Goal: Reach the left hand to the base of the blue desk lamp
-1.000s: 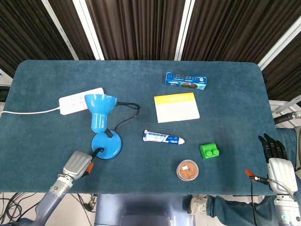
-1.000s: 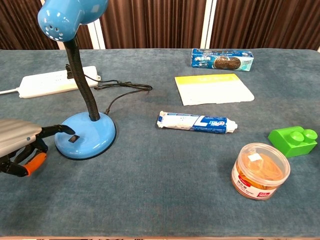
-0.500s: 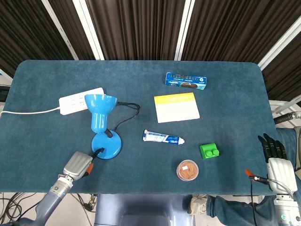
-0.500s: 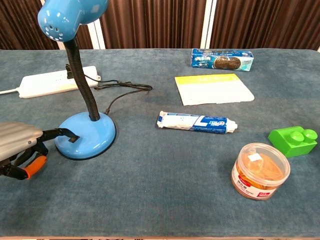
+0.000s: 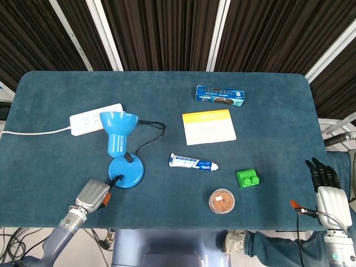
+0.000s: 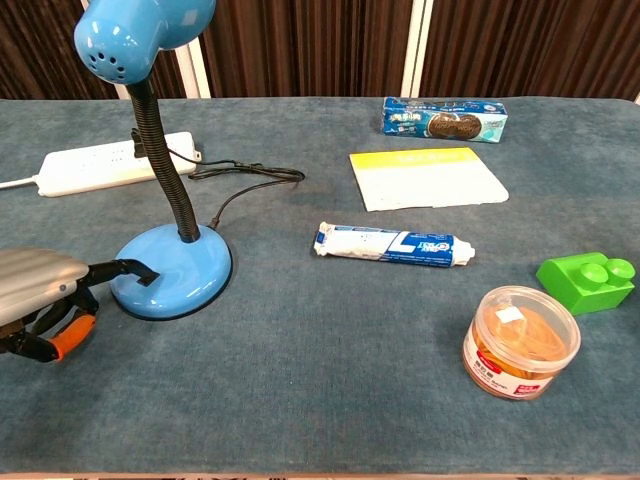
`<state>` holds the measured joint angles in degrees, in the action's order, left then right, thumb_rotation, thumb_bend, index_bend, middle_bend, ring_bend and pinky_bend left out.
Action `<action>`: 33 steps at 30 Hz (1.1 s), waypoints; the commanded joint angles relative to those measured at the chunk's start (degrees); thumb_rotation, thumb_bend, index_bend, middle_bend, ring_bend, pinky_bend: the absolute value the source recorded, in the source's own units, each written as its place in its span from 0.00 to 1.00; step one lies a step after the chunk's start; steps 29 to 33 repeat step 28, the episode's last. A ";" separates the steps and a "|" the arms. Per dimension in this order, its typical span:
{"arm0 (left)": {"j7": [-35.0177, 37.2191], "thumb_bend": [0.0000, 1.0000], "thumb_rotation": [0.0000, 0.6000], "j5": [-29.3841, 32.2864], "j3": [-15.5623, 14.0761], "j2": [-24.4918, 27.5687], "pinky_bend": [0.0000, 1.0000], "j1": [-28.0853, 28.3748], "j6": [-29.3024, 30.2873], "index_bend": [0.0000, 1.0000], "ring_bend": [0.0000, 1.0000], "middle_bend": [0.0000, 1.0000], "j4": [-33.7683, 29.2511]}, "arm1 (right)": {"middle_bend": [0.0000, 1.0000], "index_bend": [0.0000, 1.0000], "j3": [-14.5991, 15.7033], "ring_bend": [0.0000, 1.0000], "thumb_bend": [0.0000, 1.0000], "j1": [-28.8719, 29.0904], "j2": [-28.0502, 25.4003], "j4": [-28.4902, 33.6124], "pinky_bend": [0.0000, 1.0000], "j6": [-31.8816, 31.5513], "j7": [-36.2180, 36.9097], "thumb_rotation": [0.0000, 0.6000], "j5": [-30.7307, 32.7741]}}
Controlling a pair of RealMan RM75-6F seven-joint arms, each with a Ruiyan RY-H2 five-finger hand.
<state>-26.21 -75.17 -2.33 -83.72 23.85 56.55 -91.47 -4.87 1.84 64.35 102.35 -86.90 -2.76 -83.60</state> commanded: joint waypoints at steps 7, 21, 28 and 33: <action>1.63 0.33 1.00 -3.89 2.69 3.27 0.45 -1.53 8.76 0.11 0.37 0.41 -4.67 | 0.02 0.00 -0.03 0.04 0.10 -0.05 -0.07 0.12 0.00 -0.13 0.04 1.00 0.00; 11.08 0.18 1.00 -11.00 0.63 21.64 0.00 -13.38 29.83 0.15 0.03 0.16 -16.33 | 0.02 0.00 0.05 0.04 0.10 -0.24 -0.31 0.47 0.00 -0.59 0.11 1.00 -0.48; 18.91 0.17 1.00 -8.05 0.09 23.45 0.00 -16.23 30.57 0.13 0.02 0.13 -12.13 | 0.02 0.00 0.08 0.04 0.10 -0.26 -0.20 0.48 0.00 -0.72 -0.34 1.00 -0.62; 18.91 0.17 1.00 -8.05 0.09 23.45 0.00 -16.23 30.57 0.13 0.02 0.13 -12.13 | 0.02 0.00 0.08 0.04 0.10 -0.26 -0.20 0.48 0.00 -0.72 -0.34 1.00 -0.62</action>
